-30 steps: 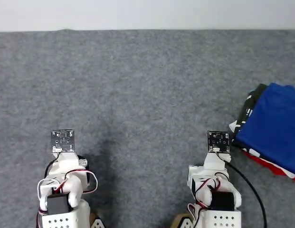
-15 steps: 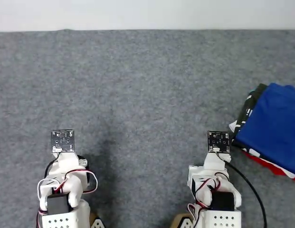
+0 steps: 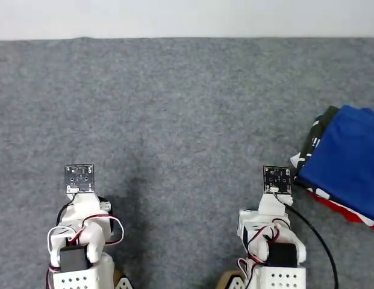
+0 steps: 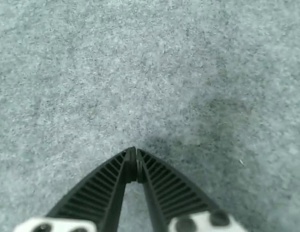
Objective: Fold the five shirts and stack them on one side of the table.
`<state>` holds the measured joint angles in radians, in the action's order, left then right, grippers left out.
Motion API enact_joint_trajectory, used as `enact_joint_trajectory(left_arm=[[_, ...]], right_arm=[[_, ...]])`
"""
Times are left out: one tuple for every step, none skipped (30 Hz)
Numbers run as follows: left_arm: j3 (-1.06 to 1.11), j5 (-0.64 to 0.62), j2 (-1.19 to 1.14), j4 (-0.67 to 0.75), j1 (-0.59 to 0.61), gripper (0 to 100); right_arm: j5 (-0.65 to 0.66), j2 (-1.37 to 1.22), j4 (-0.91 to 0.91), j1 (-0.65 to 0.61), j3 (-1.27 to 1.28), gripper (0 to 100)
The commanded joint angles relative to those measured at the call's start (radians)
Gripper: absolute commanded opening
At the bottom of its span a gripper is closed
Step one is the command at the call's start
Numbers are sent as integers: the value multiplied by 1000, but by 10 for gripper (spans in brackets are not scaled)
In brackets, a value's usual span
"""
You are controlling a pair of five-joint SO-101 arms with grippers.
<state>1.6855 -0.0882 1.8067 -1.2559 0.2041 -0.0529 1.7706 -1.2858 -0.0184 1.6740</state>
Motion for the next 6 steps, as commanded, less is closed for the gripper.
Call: enact_joint_trajectory(left_arm=[[-4, -8, 8, -3, 9, 5], [-4, -8, 8, -3, 9, 5], [-4, -8, 8, -3, 9, 5], [-4, -8, 8, -3, 9, 5], [-4, -8, 8, -3, 9, 5], [-4, -8, 8, -3, 9, 5]], right_arm=[[-11, 12, -4, 10, 12, 10], [-11, 12, -4, 10, 12, 10], [-11, 12, -4, 10, 12, 10], [-11, 12, -4, 10, 12, 10], [-11, 12, -4, 10, 12, 10], [-11, 12, -4, 10, 12, 10]])
